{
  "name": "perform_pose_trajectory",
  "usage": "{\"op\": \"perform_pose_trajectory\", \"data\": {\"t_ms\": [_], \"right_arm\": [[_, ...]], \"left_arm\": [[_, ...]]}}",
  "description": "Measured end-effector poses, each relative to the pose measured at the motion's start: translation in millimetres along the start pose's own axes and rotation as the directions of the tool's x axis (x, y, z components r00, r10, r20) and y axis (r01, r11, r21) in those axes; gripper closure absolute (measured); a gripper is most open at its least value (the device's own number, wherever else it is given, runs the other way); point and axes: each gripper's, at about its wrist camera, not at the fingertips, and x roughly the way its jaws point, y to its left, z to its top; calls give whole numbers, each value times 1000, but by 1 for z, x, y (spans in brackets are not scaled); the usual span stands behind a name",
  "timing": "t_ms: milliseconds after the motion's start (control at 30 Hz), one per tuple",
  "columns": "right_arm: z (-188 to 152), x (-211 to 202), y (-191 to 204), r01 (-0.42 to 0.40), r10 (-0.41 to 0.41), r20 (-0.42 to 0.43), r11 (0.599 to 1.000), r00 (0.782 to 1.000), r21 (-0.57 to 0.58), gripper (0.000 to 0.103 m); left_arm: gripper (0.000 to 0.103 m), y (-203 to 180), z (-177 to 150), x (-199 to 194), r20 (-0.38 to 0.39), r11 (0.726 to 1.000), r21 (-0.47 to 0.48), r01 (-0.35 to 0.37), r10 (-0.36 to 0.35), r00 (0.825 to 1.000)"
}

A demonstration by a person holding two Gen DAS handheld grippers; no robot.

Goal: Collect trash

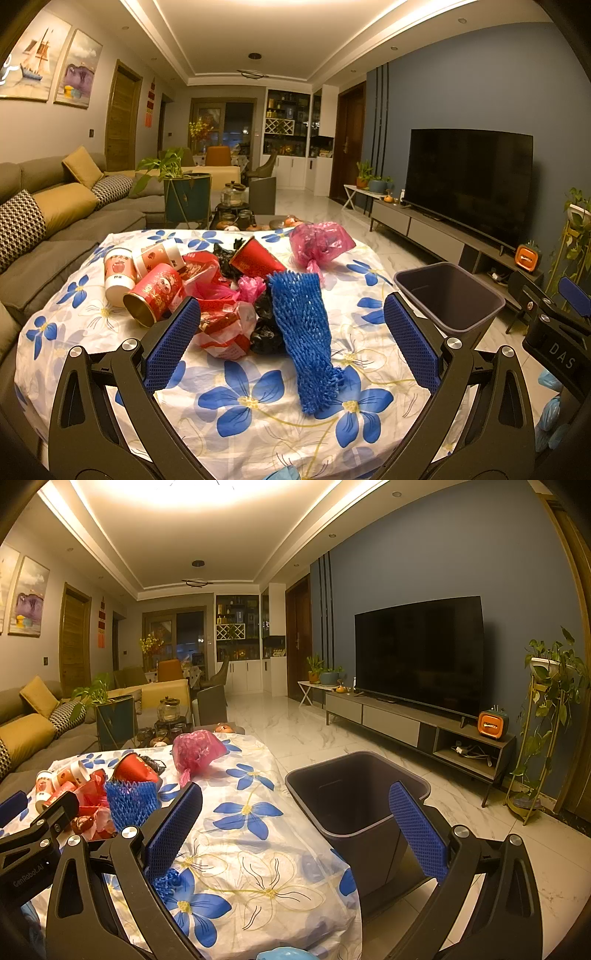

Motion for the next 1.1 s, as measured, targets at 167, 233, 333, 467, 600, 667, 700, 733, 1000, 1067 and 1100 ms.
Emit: {"op": "perform_pose_trajectory", "data": {"t_ms": [167, 233, 333, 467, 600, 667, 700, 733, 1000, 1067, 1100], "right_arm": [[0, 0, -1, 0, 0, 1, 1000, 1000, 0, 5], [1, 0, 0, 0, 0, 3, 1000, 1000, 0, 5], [1, -1, -1, 0, 0, 2, 1000, 1000, 1, 5], [2, 0, 0, 1, -1, 6, 1000, 1000, 0, 5], [2, -1, -2, 1, -1, 9, 1000, 1000, 0, 5], [2, -1, -2, 0, 0, 7, 1000, 1000, 0, 5], [2, -1, -2, -1, 1, 6, 1000, 1000, 0, 5], [3, 0, -2, -2, 2, 5, 1000, 1000, 1, 5], [0, -1, -2, -4, 4, 7, 1000, 1000, 0, 5], [-3, 0, 0, -5, 5, 7, 1000, 1000, 0, 5], [-4, 0, 1, -6, 6, 6, 1000, 1000, 0, 5]], "left_arm": [[5, 0, 0, 0, 0, 1000, -1, 0, 0, 1000], [5, 0, 0, 0, 0, 1000, -1, 0, 0, 1000], [5, 0, 0, 0, 0, 1000, -2, 0, 0, 1000], [5, 1, 0, 0, 1, 1000, -2, 0, 0, 1000], [5, 1, 0, 0, -2, 1000, -4, 0, 0, 1000], [5, -1, -2, 2, -4, 1000, -5, -2, 2, 1000], [5, -1, -1, 1, -4, 1000, -5, -3, 3, 1000], [5, -3, -2, 0, -5, 1000, -6, -3, 3, 1000], [5, -2, -4, 4, -5, 1000, -9, -3, 2, 1000], [5, -2, -4, 5, -6, 1000, -10, -4, 4, 1000], [5, -2, -4, 6, -8, 1000, -12, -4, 4, 1000]]}}
